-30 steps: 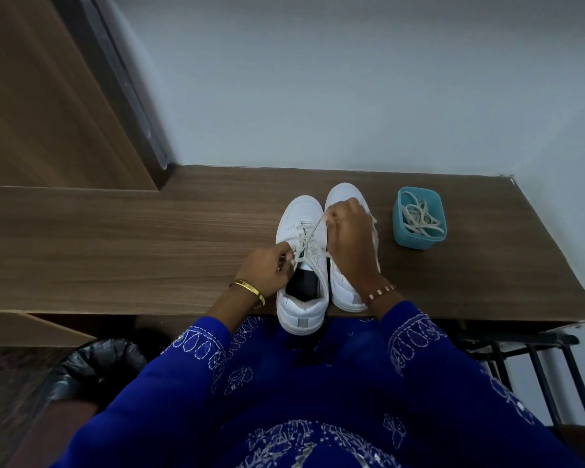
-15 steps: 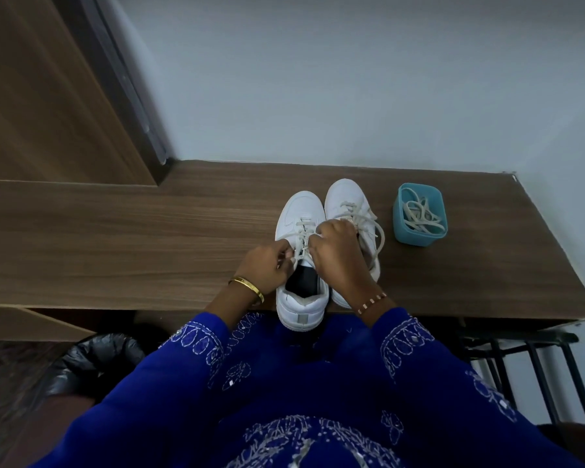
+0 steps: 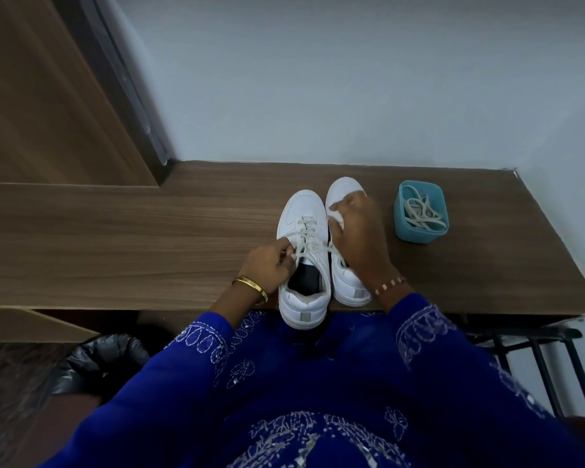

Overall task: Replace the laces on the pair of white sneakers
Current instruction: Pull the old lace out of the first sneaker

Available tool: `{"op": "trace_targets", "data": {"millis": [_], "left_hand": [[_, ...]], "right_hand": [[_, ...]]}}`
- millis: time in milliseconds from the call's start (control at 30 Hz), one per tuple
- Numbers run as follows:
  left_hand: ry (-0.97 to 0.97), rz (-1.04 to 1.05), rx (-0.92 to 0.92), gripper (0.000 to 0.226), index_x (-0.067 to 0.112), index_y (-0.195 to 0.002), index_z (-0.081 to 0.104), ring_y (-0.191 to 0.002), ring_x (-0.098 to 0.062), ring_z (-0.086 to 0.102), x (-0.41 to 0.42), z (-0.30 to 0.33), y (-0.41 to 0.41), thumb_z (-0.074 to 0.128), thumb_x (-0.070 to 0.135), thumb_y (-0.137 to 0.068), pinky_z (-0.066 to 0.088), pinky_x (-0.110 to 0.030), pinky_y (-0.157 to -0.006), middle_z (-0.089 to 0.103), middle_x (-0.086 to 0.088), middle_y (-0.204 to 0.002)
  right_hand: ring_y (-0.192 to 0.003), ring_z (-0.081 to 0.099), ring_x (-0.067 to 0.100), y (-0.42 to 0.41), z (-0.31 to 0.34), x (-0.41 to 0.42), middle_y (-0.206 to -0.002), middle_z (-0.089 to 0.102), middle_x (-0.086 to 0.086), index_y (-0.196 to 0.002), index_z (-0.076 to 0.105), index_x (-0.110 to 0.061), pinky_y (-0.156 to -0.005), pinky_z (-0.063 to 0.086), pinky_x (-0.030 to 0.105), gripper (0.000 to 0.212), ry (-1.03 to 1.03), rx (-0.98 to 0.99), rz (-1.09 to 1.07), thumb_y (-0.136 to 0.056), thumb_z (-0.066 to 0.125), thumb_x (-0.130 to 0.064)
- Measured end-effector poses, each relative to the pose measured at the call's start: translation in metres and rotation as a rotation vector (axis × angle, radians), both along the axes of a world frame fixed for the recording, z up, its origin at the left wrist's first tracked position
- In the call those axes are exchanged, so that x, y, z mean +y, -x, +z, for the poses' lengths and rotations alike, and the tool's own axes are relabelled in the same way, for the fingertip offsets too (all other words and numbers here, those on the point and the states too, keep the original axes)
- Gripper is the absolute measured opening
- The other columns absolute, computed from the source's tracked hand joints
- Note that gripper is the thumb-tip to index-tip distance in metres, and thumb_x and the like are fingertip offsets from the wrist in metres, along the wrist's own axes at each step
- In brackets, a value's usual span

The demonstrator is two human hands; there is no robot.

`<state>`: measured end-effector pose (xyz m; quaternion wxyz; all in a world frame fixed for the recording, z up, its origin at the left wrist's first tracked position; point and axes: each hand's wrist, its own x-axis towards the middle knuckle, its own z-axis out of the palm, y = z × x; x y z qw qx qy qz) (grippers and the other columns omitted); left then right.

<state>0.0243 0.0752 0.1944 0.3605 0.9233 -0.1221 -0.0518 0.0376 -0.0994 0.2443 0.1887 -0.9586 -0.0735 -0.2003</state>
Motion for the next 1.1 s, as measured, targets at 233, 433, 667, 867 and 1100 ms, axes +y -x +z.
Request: {"op": "trace_targets", "data": {"millis": [233, 433, 667, 867, 1100], "left_hand": [[0.41, 0.141, 0.218, 0.031, 0.021, -0.067, 0.045, -0.067, -0.01, 0.044, 0.002, -0.007, -0.005, 0.05, 0.0, -0.09, 0.035, -0.027, -0.067, 0.049, 0.005, -0.066], [1.176, 0.431, 0.572, 0.029, 0.009, -0.07, 0.038, -0.062, -0.015, 0.068, 0.005, 0.001, -0.008, 0.032, 0.004, -0.098, 0.047, -0.02, -0.05, 0.069, -0.009, -0.071], [1.82, 1.0, 0.637, 0.034, 0.01, -0.066, 0.042, -0.044, -0.017, 0.052, 0.018, 0.012, -0.014, 0.025, 0.008, -0.095, 0.051, -0.045, -0.08, 0.044, 0.0, -0.038], [1.003, 1.027, 0.317, 0.014, 0.012, -0.083, 0.047, -0.057, -0.023, 0.064, 0.033, 0.003, -0.027, 0.04, 0.012, -0.095, 0.052, -0.038, -0.069, 0.056, -0.011, -0.073], [0.13, 0.159, -0.232, 0.035, 0.006, -0.105, 0.064, -0.09, -0.028, 0.056, -0.003, -0.004, -0.006, 0.053, 0.031, -0.082, 0.04, -0.03, -0.079, 0.057, -0.011, -0.096]], "right_hand": [[-0.07, 0.058, 0.028, 0.034, -0.028, 0.019, -0.073, 0.061, 0.015, -0.079, 0.059, 0.002, -0.062, 0.049, 0.038, 0.021, -0.093, 0.376, 0.108, -0.085, 0.057, -0.017], [-0.09, 0.058, 0.028, 0.033, -0.024, 0.021, -0.095, 0.062, 0.015, -0.096, 0.056, -0.003, -0.067, 0.036, 0.029, 0.016, 0.07, 0.443, 0.101, -0.09, 0.052, -0.017], [-0.061, 0.036, 0.017, 0.029, -0.022, 0.023, -0.058, 0.026, -0.003, -0.059, 0.022, -0.015, -0.048, 0.018, 0.026, 0.038, 0.088, 0.485, 0.064, -0.086, 0.047, -0.005], [-0.068, 0.04, 0.019, 0.026, -0.024, 0.022, -0.059, 0.031, -0.001, -0.061, 0.03, -0.012, -0.053, 0.021, 0.028, 0.032, 0.058, 0.516, 0.052, -0.087, 0.047, -0.007], [-0.07, 0.042, 0.017, 0.027, -0.026, 0.02, -0.068, 0.042, 0.004, -0.075, 0.044, -0.01, -0.061, 0.025, 0.026, 0.018, 0.04, 0.483, 0.076, -0.089, 0.053, -0.017]]}}
